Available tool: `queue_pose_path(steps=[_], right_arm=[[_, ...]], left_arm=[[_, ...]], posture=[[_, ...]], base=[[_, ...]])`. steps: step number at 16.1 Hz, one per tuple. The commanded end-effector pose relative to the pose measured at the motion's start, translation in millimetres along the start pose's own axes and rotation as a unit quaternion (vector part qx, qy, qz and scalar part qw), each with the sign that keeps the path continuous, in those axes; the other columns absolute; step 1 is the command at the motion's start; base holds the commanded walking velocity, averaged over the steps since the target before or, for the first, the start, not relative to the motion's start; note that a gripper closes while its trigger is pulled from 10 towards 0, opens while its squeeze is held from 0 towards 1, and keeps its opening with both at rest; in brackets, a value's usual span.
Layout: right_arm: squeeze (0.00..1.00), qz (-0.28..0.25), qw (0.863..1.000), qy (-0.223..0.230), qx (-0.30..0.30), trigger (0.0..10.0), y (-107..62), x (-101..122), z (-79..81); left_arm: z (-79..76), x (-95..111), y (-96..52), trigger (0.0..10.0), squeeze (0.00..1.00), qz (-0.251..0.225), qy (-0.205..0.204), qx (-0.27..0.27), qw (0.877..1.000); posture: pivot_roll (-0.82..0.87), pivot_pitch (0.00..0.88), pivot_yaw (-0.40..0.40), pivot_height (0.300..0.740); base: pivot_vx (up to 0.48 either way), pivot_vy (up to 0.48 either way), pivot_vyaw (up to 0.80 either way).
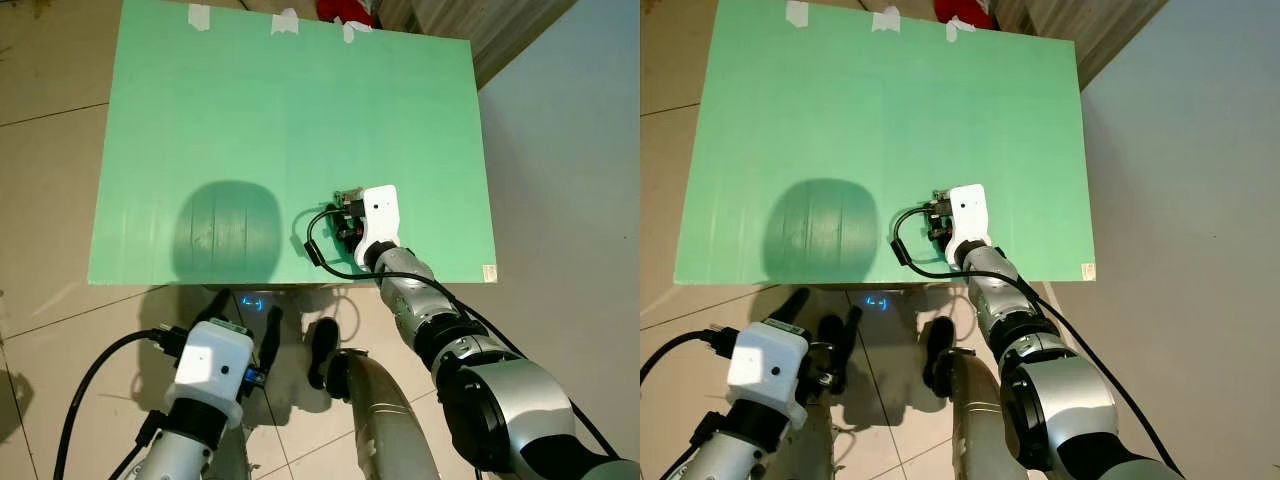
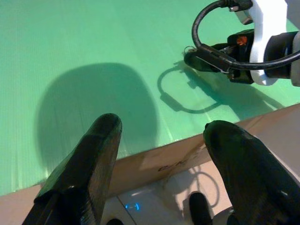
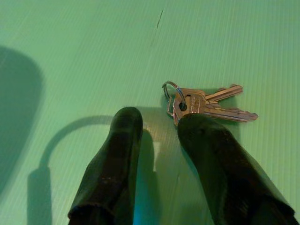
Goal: Hang keys on a hook
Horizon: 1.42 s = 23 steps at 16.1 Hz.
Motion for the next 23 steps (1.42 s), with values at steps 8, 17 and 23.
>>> queue_pose_path(steps=[8,17,23], right_arm=[[0.00,0.003,0.999,-0.021,-0.041,10.0,-2.0,-4.7,-8.6],[0.00,0.010,0.998,0.004,-0.063,10.0,2.0,-4.9,-3.1],[0.00,0.017,0.998,0.008,-0.058,5.7,2.5,-8.8,2.0]], left_arm=[[-11.6,-8.8,-4.2,10.0,0.00,0.017,-0.010,-0.017,1.000],[-10.4,-9.4,-5.5,10.0,0.00,0.019,-0.006,-0.014,1.000],[-7.4,-8.1,-6.8,10.0,0.00,0.019,-0.001,-0.010,1.000]], posture=[[0.42,0.583,-0.220,0.740],[0.43,0.604,-0.219,0.740],[0.44,0.620,-0.215,0.740]], base=[[0.000,0.000,0.00],[0.000,0.000,0.00],[0.000,0.000,0.00]])
Point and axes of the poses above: a point about 5 cm out from each wrist's last joint towards the gripper, its own y axis pointing out of the wrist towards the gripper, its own x axis along the axis of the wrist's last joint, z = x × y, the point moved 5 cm from there along y, pointing out of the wrist towards the gripper, and after that the axes turned 9 degrees about y, right-handed, at the moved point
